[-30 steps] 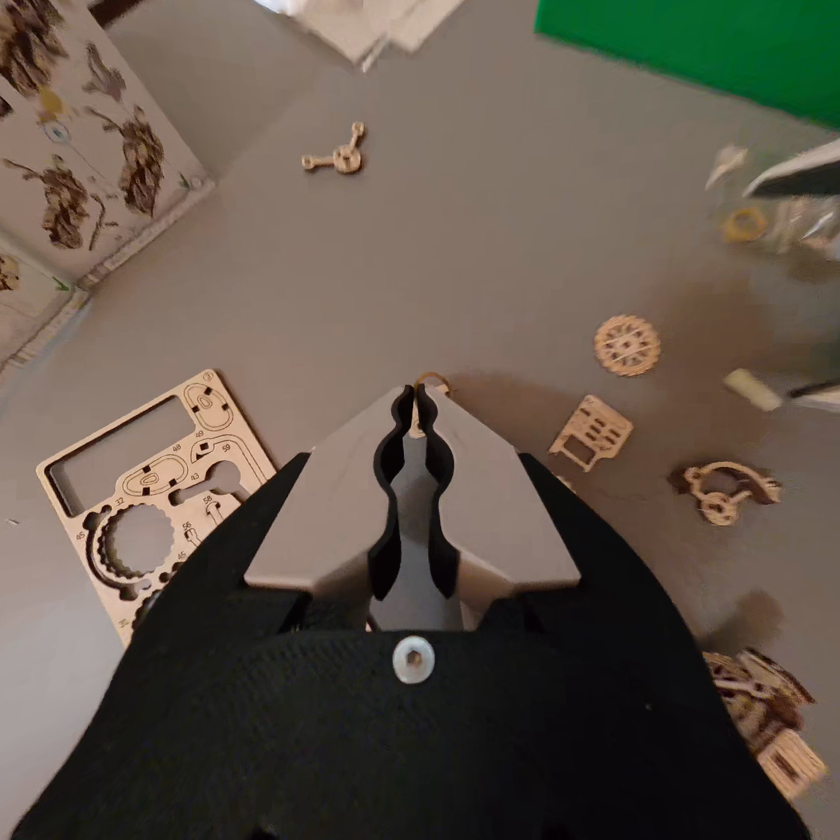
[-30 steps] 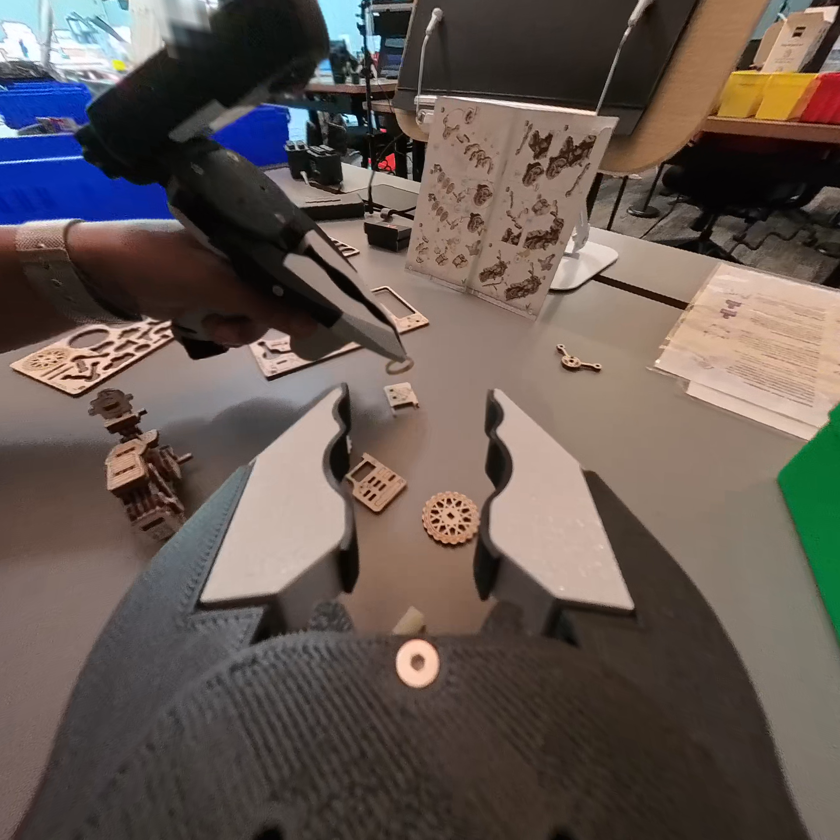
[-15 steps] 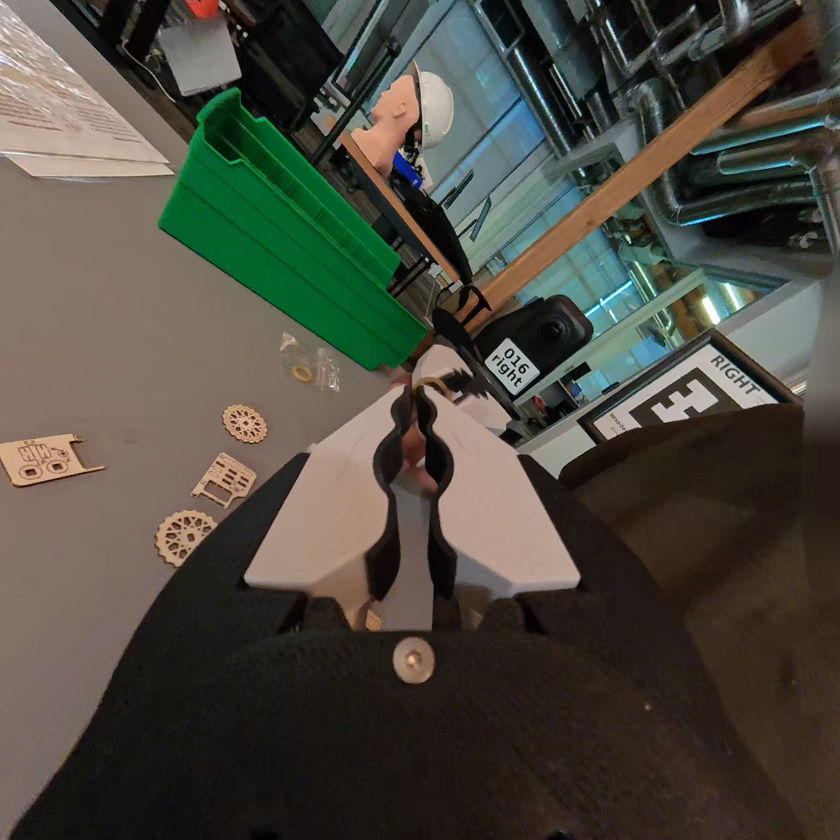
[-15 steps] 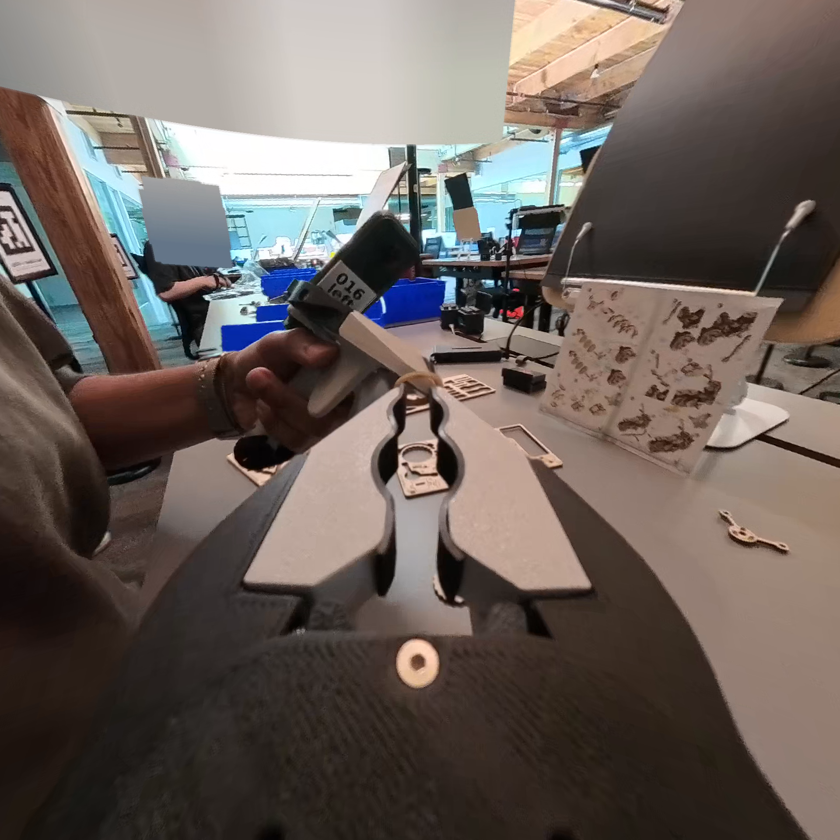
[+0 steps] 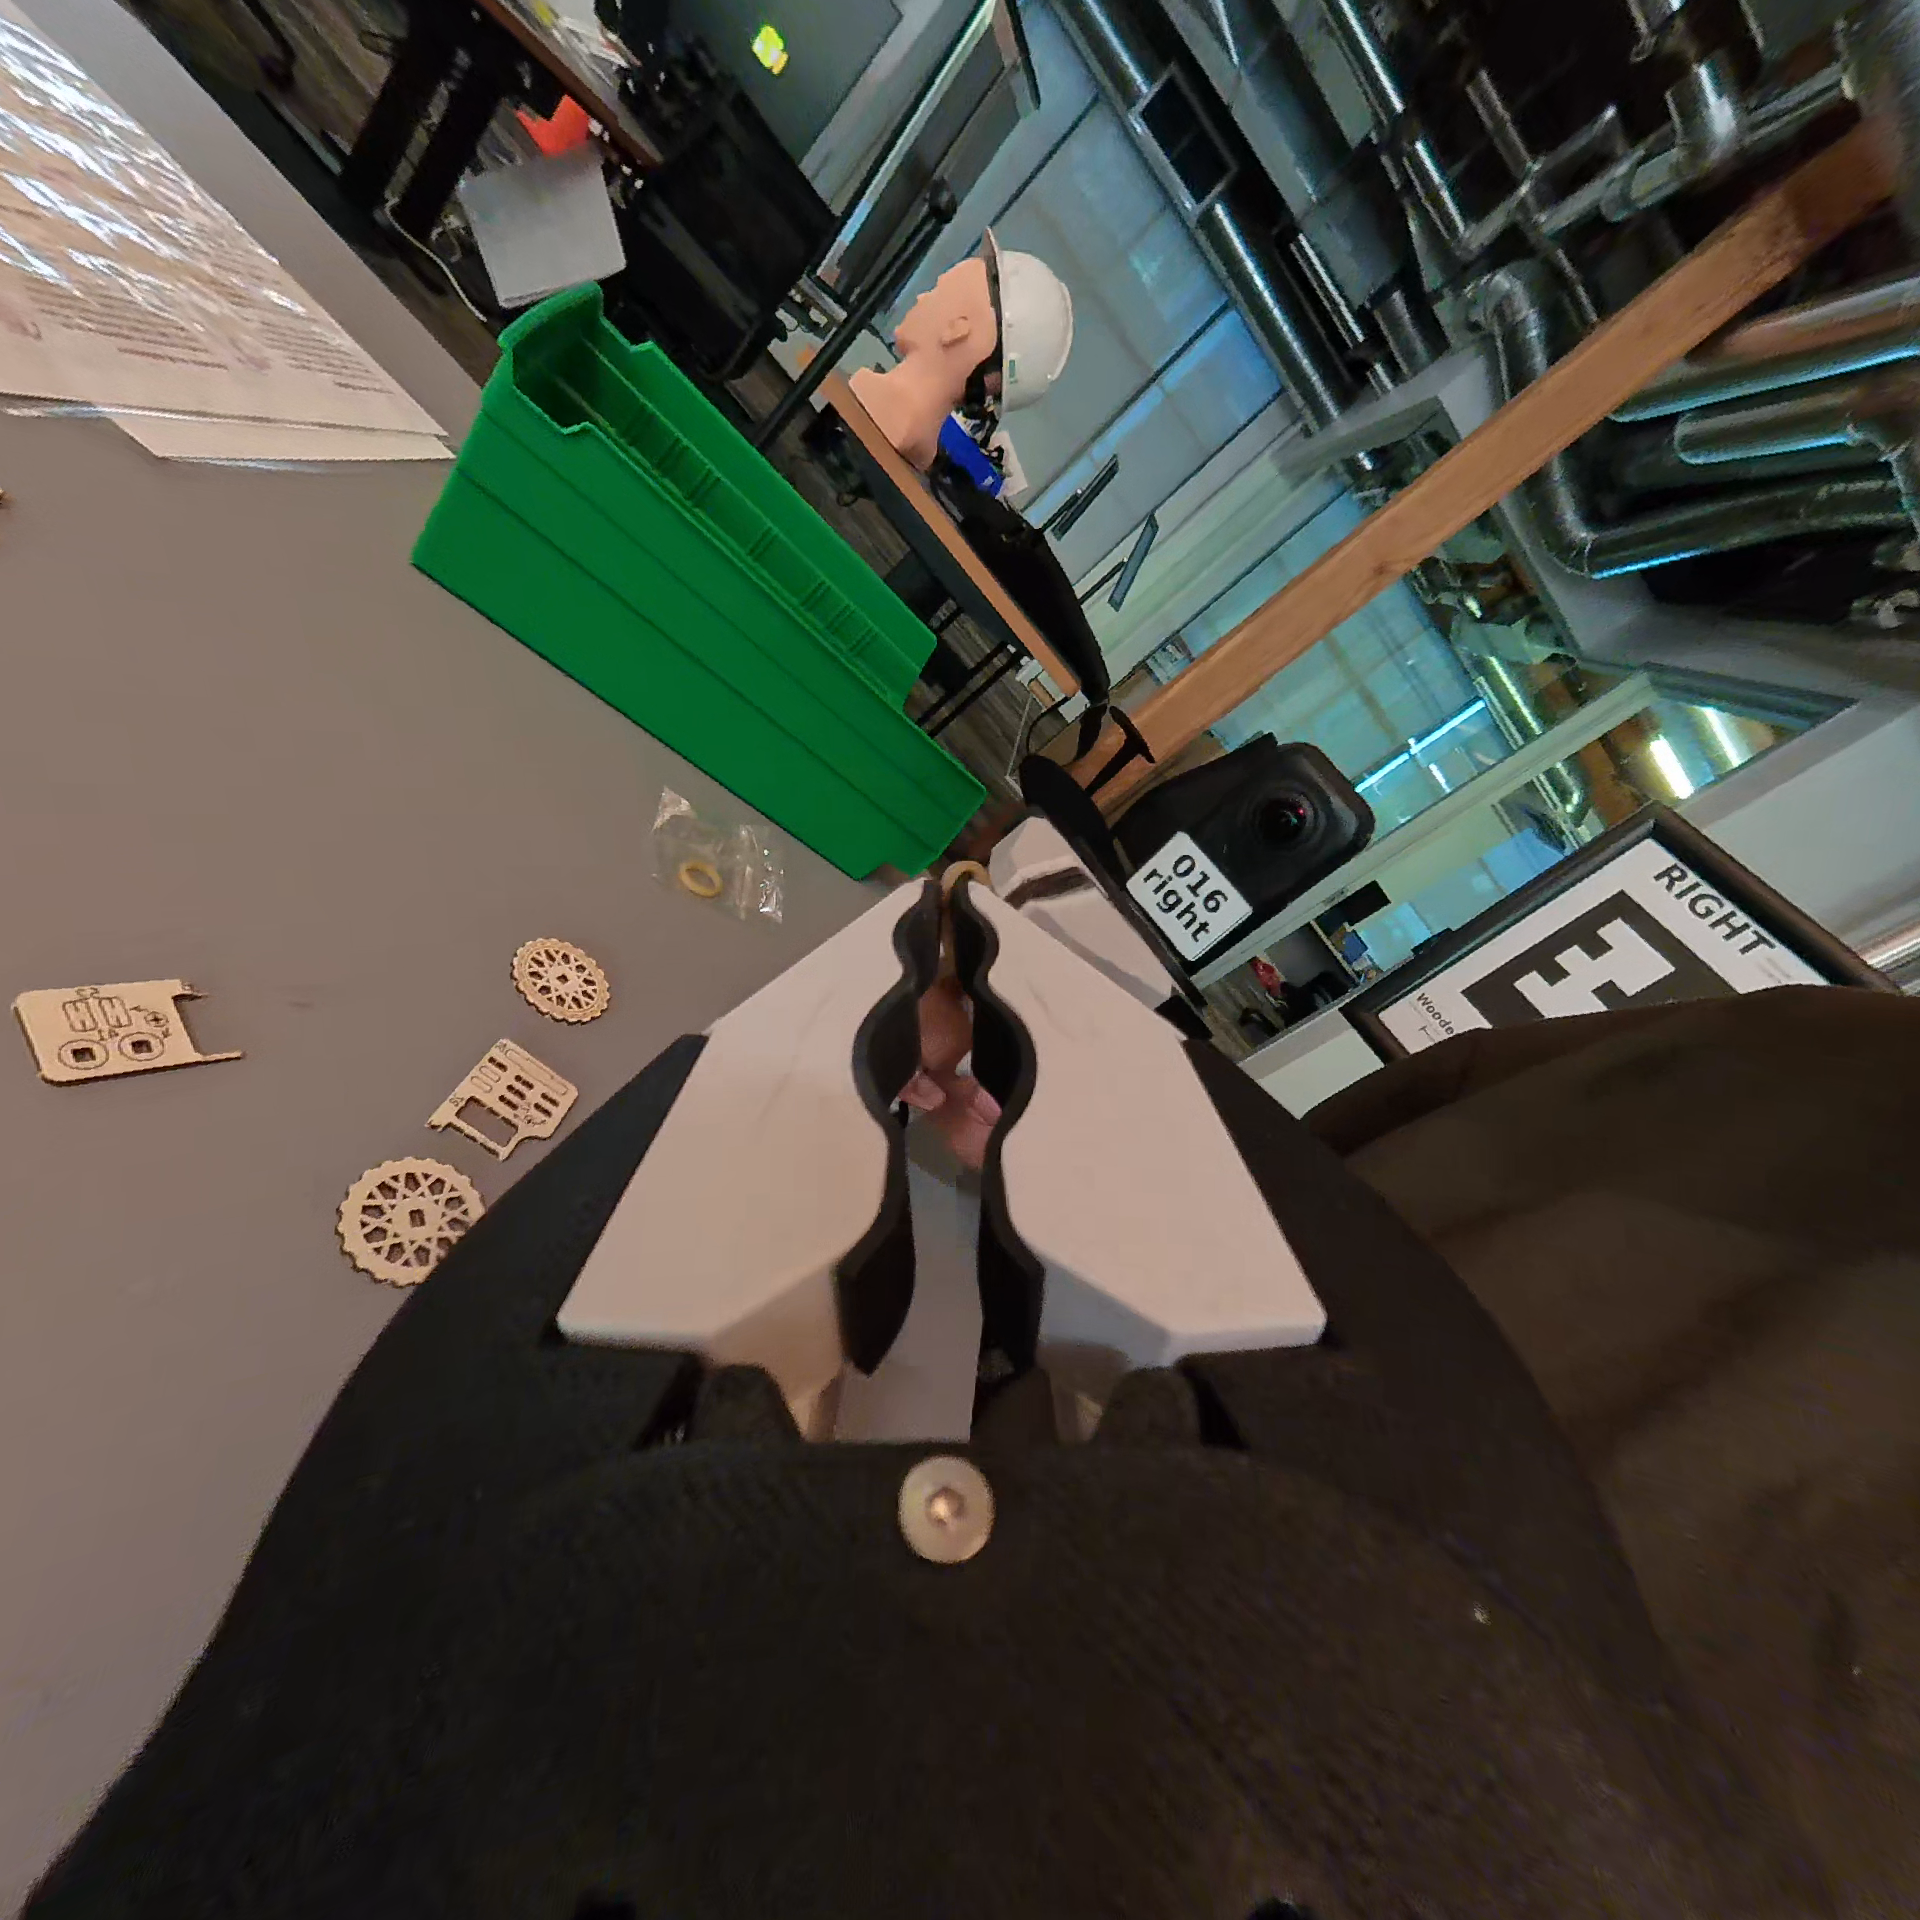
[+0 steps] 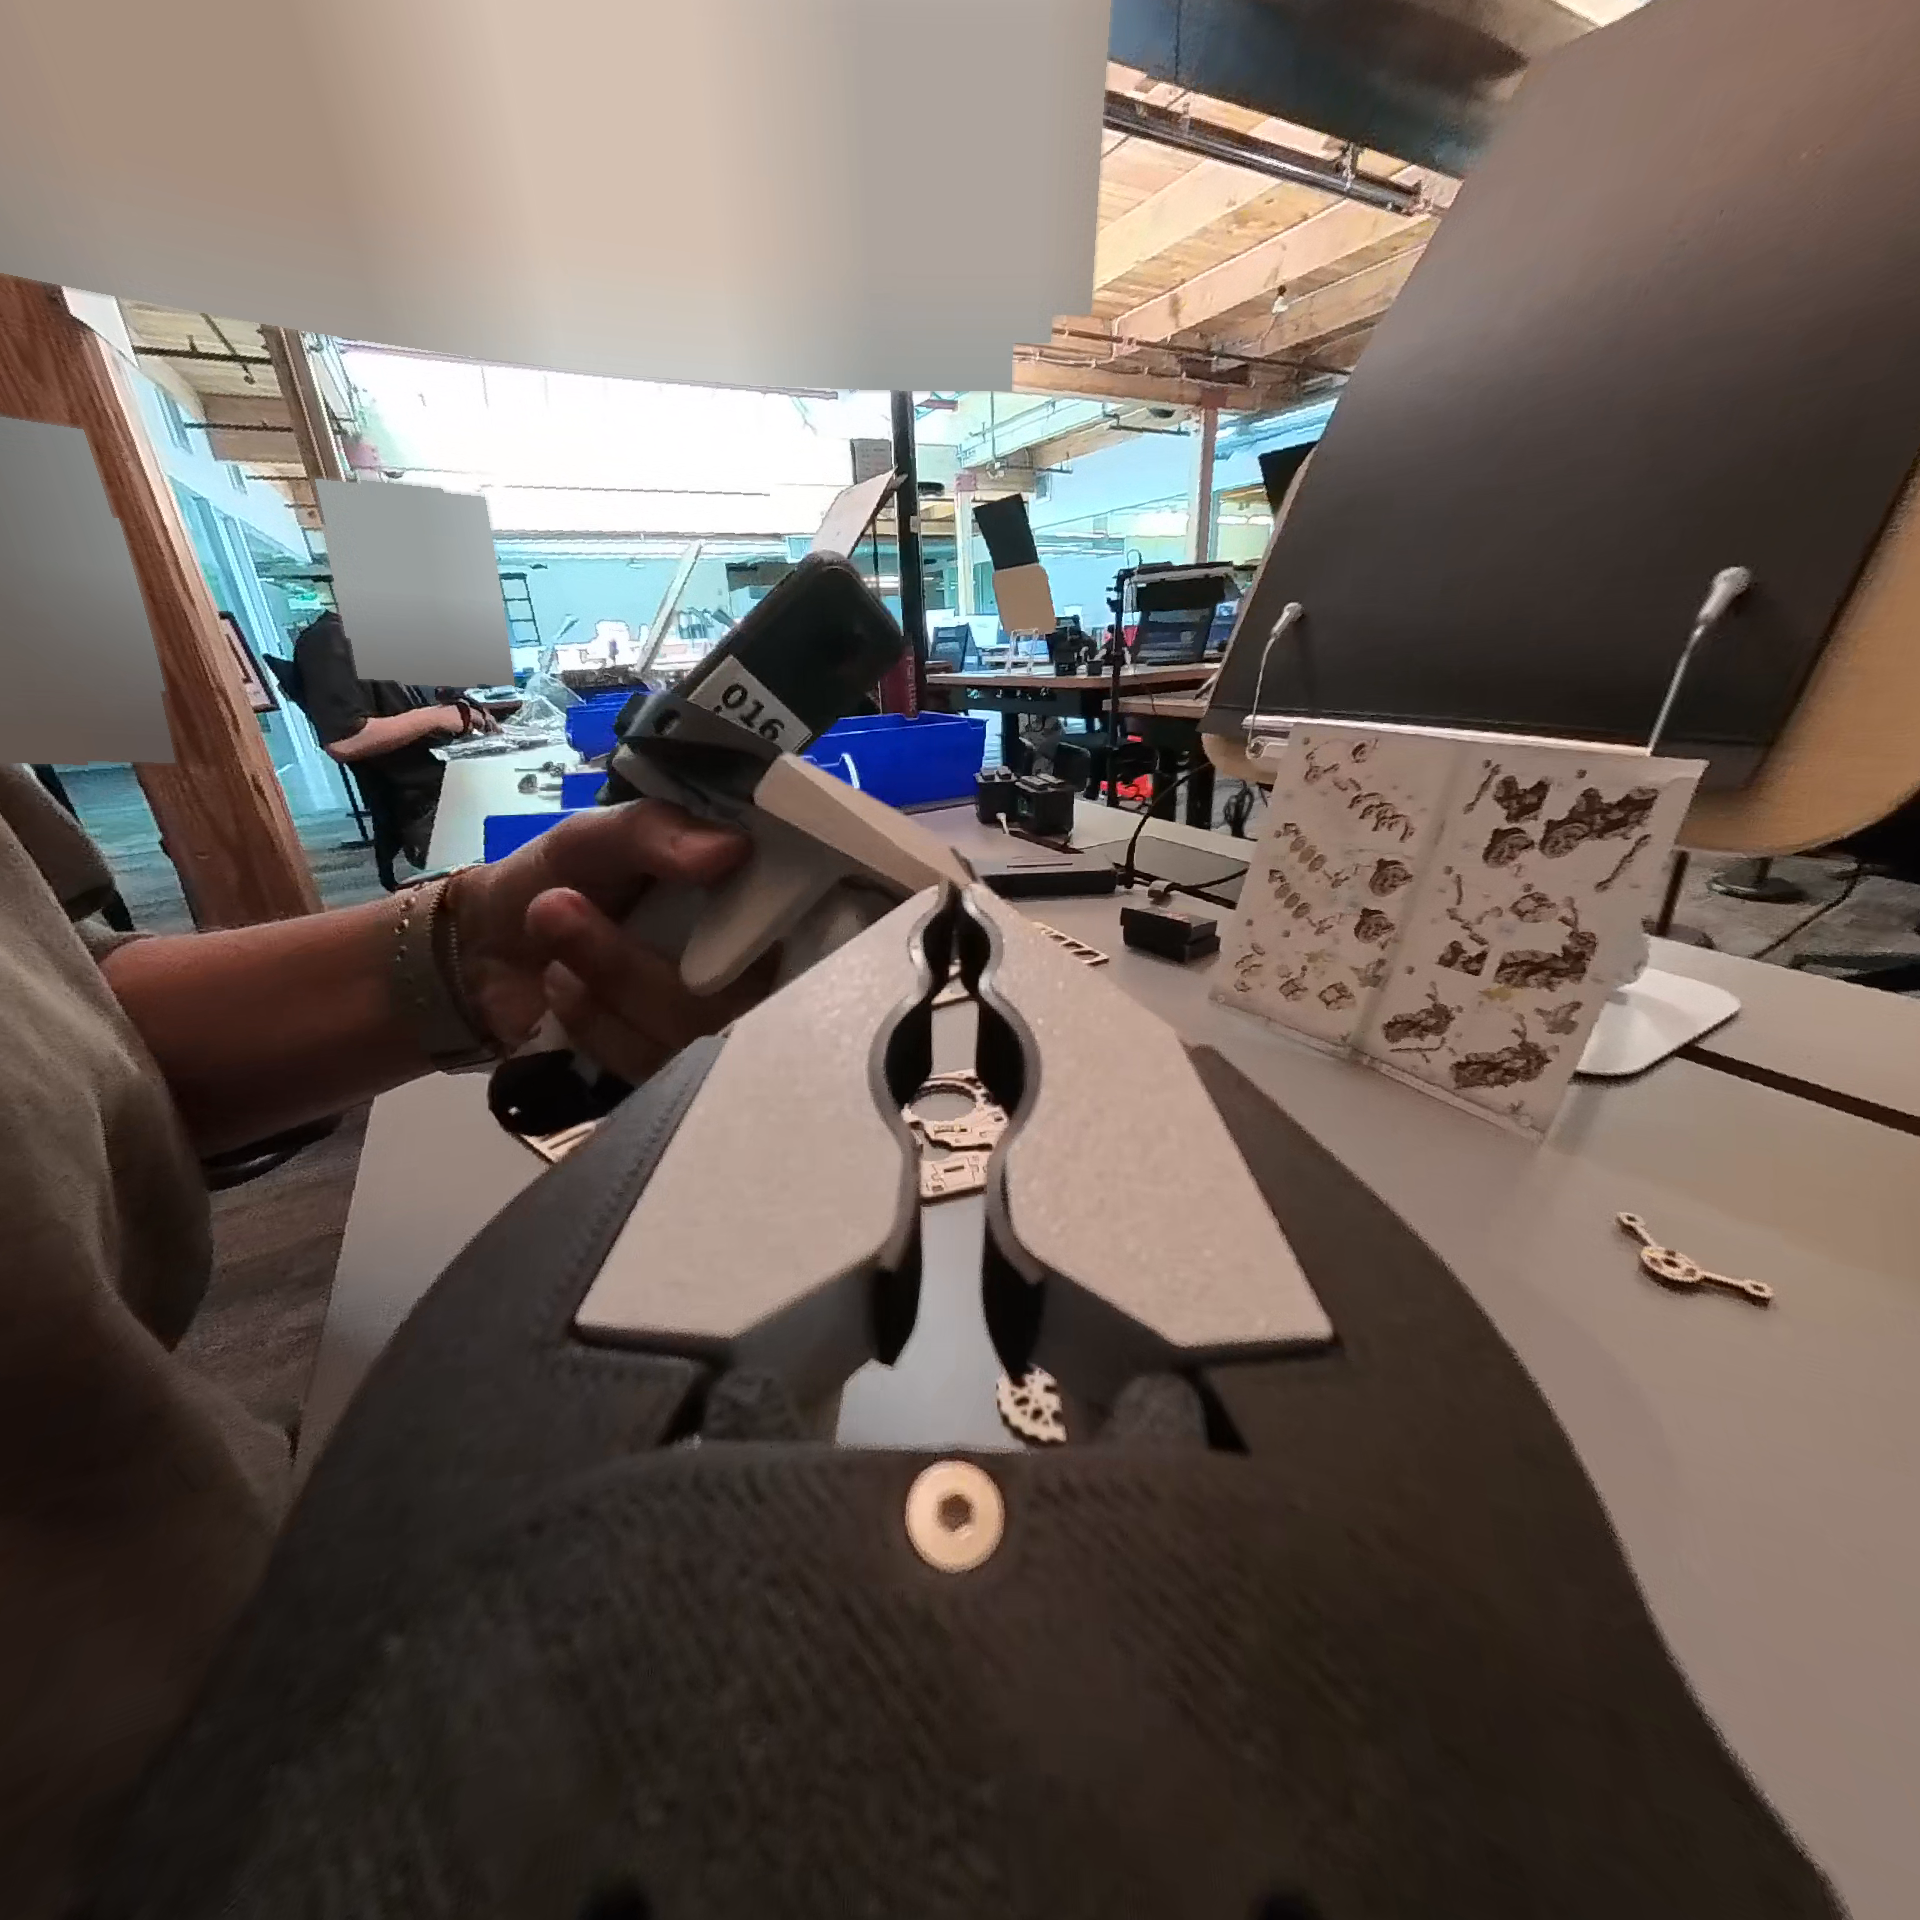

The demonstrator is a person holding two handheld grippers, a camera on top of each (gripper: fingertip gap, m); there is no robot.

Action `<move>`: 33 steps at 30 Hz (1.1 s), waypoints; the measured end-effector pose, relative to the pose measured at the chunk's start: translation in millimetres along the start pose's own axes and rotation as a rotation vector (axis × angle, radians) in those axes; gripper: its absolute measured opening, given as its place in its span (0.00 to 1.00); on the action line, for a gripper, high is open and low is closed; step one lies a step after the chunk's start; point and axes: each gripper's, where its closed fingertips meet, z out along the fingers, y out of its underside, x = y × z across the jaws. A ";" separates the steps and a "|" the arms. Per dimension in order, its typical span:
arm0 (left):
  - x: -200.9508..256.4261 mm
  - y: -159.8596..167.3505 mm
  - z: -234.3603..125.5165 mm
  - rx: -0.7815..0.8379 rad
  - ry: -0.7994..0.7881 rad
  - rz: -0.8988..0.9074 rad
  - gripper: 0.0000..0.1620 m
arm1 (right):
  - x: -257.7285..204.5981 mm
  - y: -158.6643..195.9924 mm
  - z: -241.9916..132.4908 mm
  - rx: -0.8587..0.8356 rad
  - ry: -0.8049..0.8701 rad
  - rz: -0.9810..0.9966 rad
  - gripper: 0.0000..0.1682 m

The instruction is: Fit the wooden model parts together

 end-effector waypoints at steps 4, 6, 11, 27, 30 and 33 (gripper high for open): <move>2.8 -3.3 1.1 0.022 0.008 -0.017 0.00 | 3.5 -2.3 -4.6 0.016 0.004 0.031 0.00; 4.4 -2.9 2.4 0.021 0.002 -0.004 0.00 | 4.0 1.3 -4.0 -0.010 0.015 0.003 0.00; 12.7 -3.2 4.1 0.025 0.021 0.004 0.00 | 4.2 10.9 0.2 -0.085 0.063 -0.100 0.00; 19.2 7.1 5.0 -0.035 0.020 0.071 0.00 | 8.3 3.1 -0.8 -0.021 0.111 -0.043 0.00; 20.2 7.8 5.1 -0.047 -0.005 0.125 0.00 | 7.0 4.2 -1.1 -0.012 0.087 -0.004 0.00; 22.5 8.0 3.8 -0.058 -0.006 0.154 0.02 | 5.9 1.1 -2.0 0.011 0.078 0.009 0.00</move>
